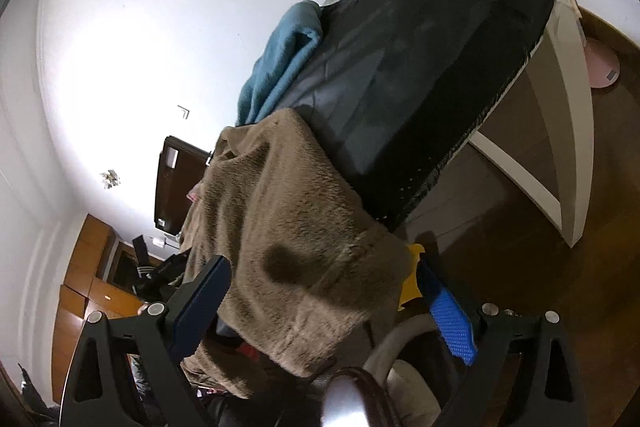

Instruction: Fold clothes

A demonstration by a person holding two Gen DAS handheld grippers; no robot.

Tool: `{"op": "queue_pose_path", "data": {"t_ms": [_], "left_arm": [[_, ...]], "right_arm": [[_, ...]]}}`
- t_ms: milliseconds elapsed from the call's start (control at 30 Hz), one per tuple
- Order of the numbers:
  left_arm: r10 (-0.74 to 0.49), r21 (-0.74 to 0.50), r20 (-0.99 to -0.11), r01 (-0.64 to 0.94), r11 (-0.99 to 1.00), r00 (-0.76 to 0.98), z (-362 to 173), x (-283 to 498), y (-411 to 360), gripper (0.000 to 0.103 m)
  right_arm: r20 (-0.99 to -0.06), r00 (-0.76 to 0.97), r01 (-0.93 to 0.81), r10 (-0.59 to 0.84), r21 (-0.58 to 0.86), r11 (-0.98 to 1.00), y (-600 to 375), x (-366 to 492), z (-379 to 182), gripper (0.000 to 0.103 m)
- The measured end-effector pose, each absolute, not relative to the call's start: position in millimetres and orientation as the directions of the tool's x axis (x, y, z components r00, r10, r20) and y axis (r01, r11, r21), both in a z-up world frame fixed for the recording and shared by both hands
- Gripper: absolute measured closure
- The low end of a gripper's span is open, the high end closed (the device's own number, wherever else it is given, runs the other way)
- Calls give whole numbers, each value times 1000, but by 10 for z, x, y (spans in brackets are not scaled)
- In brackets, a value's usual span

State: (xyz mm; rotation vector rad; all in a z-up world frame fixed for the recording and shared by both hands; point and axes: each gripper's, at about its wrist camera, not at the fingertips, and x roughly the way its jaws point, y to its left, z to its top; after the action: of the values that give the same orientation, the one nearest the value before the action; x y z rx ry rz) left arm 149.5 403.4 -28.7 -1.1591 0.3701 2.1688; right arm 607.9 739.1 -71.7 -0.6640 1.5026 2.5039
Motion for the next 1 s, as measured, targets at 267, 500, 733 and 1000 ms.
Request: {"op": "queue_pose_path", "data": {"t_ms": [267, 500, 733, 1000], "left_arm": [[404, -48, -819, -654, -755, -407, -291, 1487, 4050, 1], [411, -59, -817, -651, -757, -404, -291, 1491, 4033, 1], [454, -115, -807, -653, -748, -378, -235, 1474, 3979, 1], [715, -418, -682, -721, -553, -153, 162, 1766, 3872, 1]], "right_arm": [[-423, -902, -315, -90, 785, -534, 7329, 6125, -673, 63], [-448, -893, -309, -50, 688, -657, 7083, 6263, -255, 86], [-297, -952, -160, -68, 677, -719, 6966, 6036, 407, 86], [-336, -918, -40, -213, 612, -790, 6614, 5010, 704, 86]]}}
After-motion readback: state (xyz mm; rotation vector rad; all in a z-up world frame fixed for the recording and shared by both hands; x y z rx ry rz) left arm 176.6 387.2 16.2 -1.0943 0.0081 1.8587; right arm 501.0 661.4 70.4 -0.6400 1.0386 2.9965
